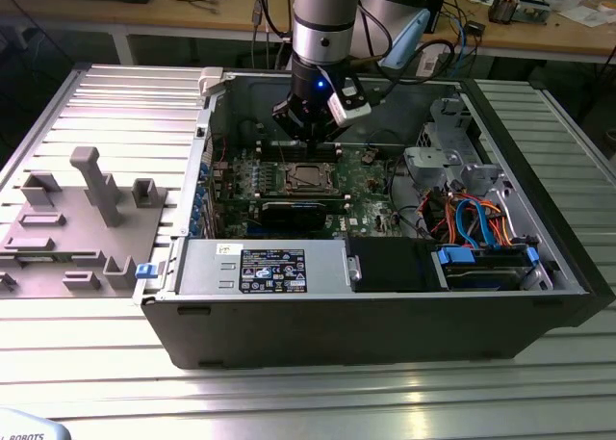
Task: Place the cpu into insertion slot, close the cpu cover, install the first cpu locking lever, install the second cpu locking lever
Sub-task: 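Install the first cpu locking lever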
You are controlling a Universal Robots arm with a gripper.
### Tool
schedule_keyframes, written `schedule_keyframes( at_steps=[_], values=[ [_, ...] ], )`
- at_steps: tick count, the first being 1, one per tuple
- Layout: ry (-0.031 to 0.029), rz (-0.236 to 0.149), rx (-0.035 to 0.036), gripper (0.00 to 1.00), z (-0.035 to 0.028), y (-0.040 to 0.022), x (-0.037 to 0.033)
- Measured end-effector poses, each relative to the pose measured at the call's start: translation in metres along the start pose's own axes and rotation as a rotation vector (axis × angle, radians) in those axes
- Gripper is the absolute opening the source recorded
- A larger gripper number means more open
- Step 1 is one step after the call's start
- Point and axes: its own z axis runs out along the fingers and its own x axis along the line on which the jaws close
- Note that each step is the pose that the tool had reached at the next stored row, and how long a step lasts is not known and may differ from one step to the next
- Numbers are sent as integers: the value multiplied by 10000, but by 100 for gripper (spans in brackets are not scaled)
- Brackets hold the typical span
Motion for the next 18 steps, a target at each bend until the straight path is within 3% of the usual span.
schedule_keyframes(
  at_steps=[18],
  values=[
    [-1,-207,-1,11,0,0,0]
  ],
)
